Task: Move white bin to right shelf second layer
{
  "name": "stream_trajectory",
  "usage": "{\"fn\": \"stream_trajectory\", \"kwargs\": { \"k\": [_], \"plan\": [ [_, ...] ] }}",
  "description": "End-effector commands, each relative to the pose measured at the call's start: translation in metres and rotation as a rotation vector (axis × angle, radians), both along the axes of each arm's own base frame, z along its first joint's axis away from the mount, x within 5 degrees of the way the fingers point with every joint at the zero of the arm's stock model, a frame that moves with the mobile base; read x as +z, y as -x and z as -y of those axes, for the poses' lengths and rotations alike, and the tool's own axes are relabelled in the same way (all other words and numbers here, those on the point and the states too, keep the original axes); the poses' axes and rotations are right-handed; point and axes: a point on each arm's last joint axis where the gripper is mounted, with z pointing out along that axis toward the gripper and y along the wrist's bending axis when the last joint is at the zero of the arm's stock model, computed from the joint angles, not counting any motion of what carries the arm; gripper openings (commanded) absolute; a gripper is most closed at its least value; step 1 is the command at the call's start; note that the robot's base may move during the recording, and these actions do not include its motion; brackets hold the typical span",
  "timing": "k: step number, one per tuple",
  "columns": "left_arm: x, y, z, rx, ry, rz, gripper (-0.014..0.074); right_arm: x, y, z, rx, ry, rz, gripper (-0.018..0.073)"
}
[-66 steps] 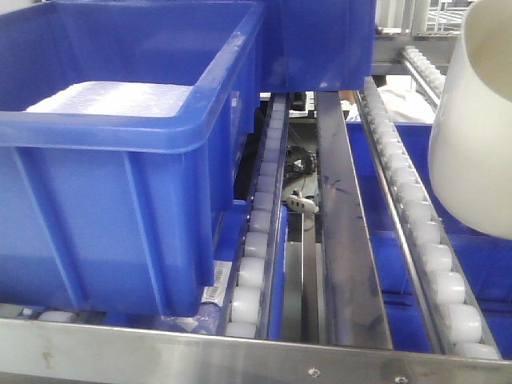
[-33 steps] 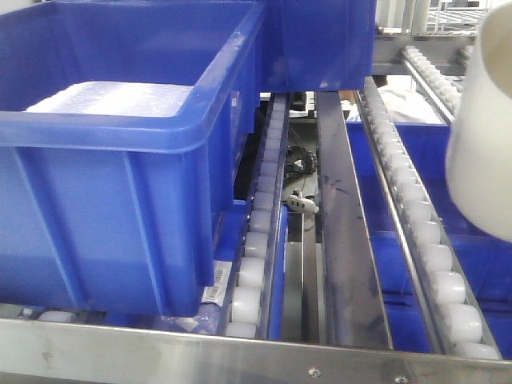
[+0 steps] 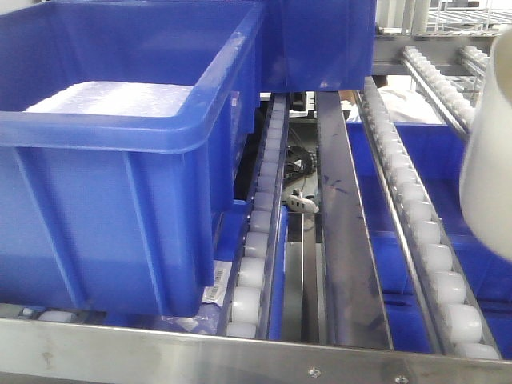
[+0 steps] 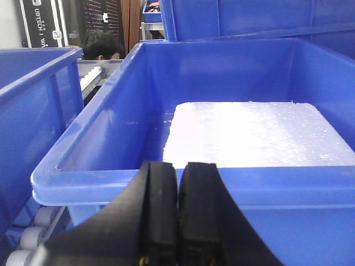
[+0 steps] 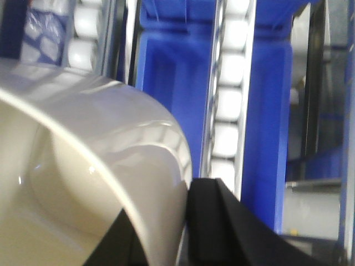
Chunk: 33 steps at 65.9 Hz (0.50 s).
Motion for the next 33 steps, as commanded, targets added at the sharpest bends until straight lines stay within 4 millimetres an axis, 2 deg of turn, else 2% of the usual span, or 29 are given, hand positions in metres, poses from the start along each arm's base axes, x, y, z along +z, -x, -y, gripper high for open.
{"fn": "stream_trajectory", "kwargs": {
  "k": [1,12,33],
  "plan": [
    [-0.003,0.000,-0.001,0.003,0.023,0.064,0.0085,0.007,-0.003,0.002,-0.006,0.007,0.074,0.0024],
    [-0.003,0.000,-0.001,0.003,0.023,0.064,0.0085,-0.005,0.001,0.002,-0.006,0.006,0.037,0.0024],
    [-0.003,0.000,-0.001,0.003,0.023,0.064,0.0085,-0.016,0.003,0.002,-0.003,0.018,0.031,0.0024]
  ]
}}
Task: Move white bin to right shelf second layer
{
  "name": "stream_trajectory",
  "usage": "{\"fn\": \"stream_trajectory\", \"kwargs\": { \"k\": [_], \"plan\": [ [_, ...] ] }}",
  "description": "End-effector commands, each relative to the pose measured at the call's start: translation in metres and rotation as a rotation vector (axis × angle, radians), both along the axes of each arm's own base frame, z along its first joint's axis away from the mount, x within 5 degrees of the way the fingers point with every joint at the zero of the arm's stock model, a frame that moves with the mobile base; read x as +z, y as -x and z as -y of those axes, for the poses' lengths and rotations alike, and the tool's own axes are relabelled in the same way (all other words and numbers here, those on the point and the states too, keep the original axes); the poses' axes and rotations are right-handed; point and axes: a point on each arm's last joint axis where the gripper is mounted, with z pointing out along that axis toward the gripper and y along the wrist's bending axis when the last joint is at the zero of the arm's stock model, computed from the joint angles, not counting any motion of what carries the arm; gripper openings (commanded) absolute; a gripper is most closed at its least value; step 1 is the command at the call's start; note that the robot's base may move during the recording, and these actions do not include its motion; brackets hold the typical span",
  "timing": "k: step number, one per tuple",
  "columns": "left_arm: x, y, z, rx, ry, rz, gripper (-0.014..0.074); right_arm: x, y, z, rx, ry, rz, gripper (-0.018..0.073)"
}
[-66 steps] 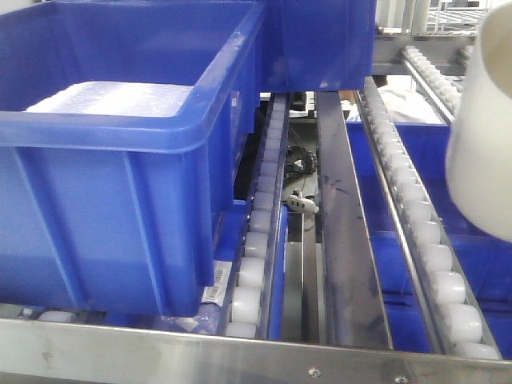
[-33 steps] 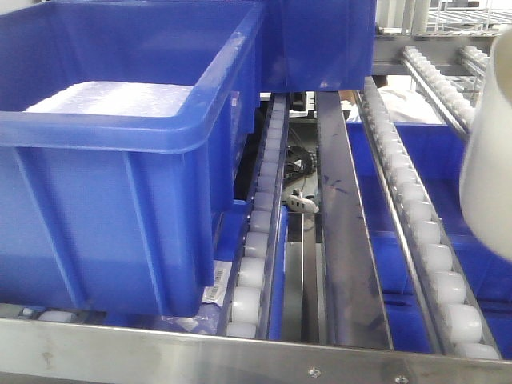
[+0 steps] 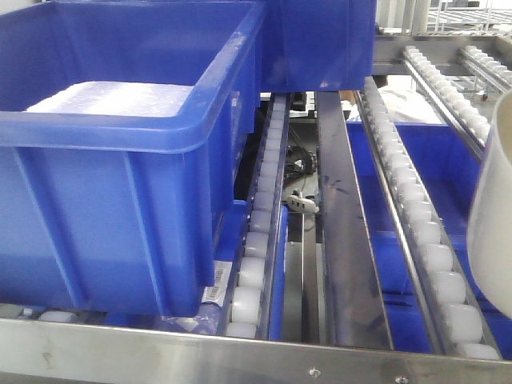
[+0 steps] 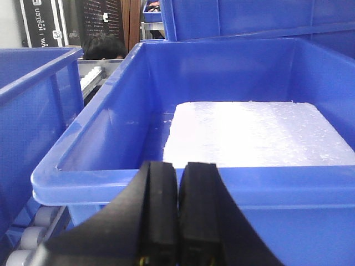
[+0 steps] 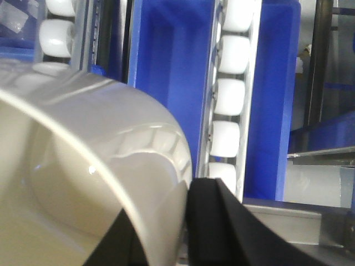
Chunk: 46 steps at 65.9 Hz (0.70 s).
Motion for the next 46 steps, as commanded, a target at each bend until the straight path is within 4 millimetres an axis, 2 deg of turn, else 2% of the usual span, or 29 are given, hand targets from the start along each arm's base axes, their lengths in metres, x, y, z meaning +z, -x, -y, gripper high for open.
{"fn": "stream_trajectory", "kwargs": {
  "k": [1,13,26,46],
  "plan": [
    [-0.003,0.000,-0.001,0.003,0.023,0.064,0.0085,0.012,-0.006,0.002,-0.002,0.018,0.109,0.0024],
    [-0.003,0.000,-0.001,0.003,0.023,0.064,0.0085,0.010,-0.007,0.003,-0.006,0.025,0.127,0.0024],
    [-0.003,0.000,-0.001,0.003,0.023,0.064,0.0085,0.010,-0.007,0.017,-0.085,0.026,0.133,0.0024],
    [-0.003,0.000,-0.001,0.003,0.023,0.064,0.0085,0.010,-0.007,0.016,-0.100,0.002,0.141,0.0024]
  ]
}}
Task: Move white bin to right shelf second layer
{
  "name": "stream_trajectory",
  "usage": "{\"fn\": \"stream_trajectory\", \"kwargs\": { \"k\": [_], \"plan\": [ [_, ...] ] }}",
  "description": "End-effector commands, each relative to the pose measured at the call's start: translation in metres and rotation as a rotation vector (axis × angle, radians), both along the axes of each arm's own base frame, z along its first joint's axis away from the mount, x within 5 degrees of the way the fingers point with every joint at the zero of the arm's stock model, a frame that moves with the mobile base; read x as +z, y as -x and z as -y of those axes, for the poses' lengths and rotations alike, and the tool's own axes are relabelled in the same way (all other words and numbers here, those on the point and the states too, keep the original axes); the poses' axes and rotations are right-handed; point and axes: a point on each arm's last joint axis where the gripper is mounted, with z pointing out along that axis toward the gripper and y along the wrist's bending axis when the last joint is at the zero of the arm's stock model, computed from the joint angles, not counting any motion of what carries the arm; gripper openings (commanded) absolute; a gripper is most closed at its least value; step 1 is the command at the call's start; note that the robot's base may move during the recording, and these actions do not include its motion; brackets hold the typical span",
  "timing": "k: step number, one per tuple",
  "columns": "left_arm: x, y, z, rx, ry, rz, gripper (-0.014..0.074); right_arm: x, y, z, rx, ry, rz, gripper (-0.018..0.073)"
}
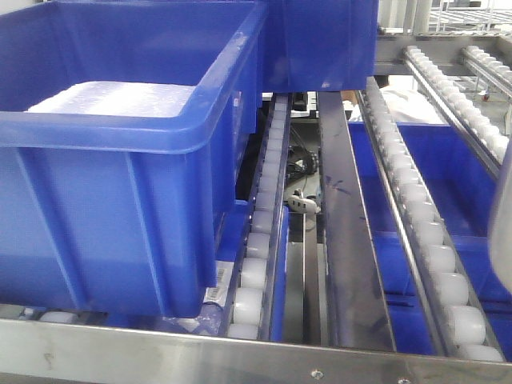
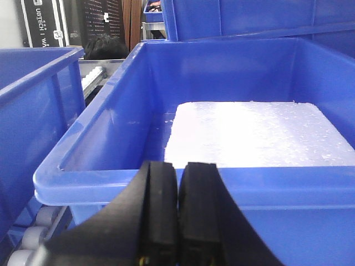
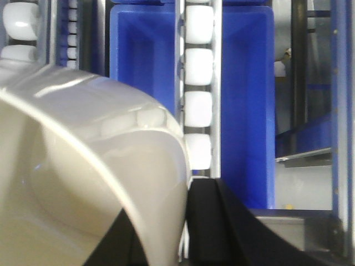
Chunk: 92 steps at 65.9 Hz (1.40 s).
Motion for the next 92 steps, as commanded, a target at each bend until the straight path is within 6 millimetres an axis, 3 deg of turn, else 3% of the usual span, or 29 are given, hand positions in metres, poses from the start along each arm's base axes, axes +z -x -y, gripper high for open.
{"fn": "stream_trajectory", "kwargs": {
  "k": [1,50,79,84,92],
  "plan": [
    [-0.003,0.000,-0.001,0.003,0.023,0.064,0.0085,0.014,-0.007,0.001,-0.010,0.003,0.103,0.0024],
    [-0.003,0.000,-0.001,0.003,0.023,0.064,0.0085,-0.017,-0.008,0.002,-0.014,-0.005,0.033,0.0024],
    [-0.003,0.000,-0.001,0.003,0.023,0.064,0.0085,-0.017,-0.009,0.002,-0.014,-0.004,0.041,0.0030],
    [-0.003,0.000,-0.001,0.003,0.023,0.064,0.0085,-0.017,-0.009,0.002,-0.014,-0.004,0.040,0.0079],
    [-0.003,0.000,-0.001,0.003,0.023,0.064,0.0085,-0.017,-0.010,0.002,-0.014,-0.003,0.045,0.0293]
  ]
}}
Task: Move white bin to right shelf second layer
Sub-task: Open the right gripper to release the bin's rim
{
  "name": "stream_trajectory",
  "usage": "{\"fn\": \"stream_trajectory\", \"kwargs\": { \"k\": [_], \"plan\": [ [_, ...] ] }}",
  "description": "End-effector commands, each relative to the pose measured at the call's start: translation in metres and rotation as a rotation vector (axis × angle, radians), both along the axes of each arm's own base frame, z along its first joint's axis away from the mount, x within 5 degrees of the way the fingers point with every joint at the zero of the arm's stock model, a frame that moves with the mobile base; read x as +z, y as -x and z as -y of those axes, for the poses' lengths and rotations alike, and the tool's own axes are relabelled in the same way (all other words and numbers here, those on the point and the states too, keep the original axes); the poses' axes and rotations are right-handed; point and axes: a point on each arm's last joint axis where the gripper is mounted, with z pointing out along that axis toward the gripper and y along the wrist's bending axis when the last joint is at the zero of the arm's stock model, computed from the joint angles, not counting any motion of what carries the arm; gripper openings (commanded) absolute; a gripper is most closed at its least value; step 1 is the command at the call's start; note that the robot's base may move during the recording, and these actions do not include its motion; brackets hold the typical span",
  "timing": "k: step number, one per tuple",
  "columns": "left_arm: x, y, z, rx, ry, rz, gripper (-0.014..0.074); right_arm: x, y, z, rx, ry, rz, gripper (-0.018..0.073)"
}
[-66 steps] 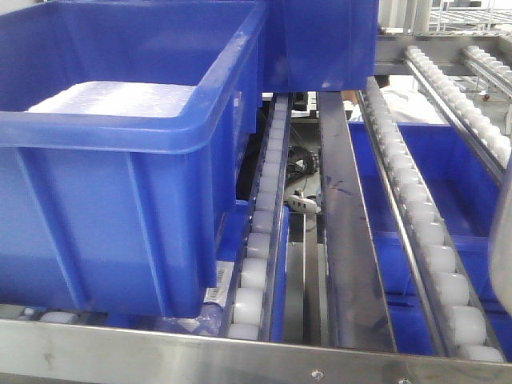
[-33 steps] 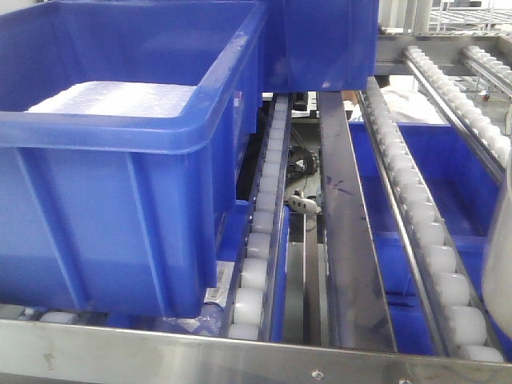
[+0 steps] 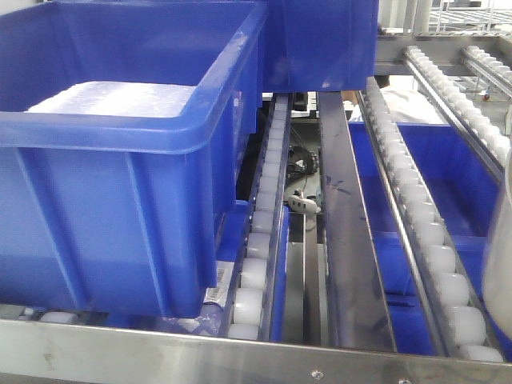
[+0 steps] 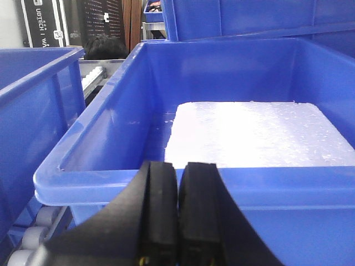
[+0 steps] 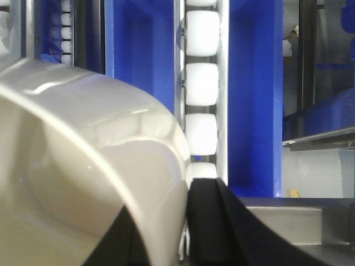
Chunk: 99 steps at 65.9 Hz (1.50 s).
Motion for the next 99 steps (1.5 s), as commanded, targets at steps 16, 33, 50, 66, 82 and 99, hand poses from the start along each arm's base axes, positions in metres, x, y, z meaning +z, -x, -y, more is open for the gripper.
{"fn": "stream_trajectory", "kwargs": {
  "k": [16,33,50,66,82,99],
  "plan": [
    [-0.003,0.000,-0.001,0.003,0.023,0.064,0.0085,0.014,-0.009,0.000,-0.028,-0.026,0.119,0.0477],
    [-0.003,0.000,-0.001,0.003,0.023,0.064,0.0085,0.016,-0.008,0.000,-0.029,-0.027,0.131,0.0477],
    [-0.003,0.000,-0.001,0.003,0.023,0.064,0.0085,0.023,-0.004,0.000,-0.029,-0.024,0.175,0.0477],
    [-0.003,0.000,-0.001,0.003,0.023,0.064,0.0085,0.034,0.001,-0.002,-0.041,-0.043,0.248,0.0477],
    [-0.003,0.000,-0.001,0.003,0.023,0.064,0.0085,0.048,0.010,-0.004,-0.044,-0.059,0.341,0.0477],
    [-0.003,0.000,-0.001,0.003,0.023,0.064,0.0085,0.064,0.024,-0.007,-0.053,-0.087,0.445,0.0477]
  ]
}}
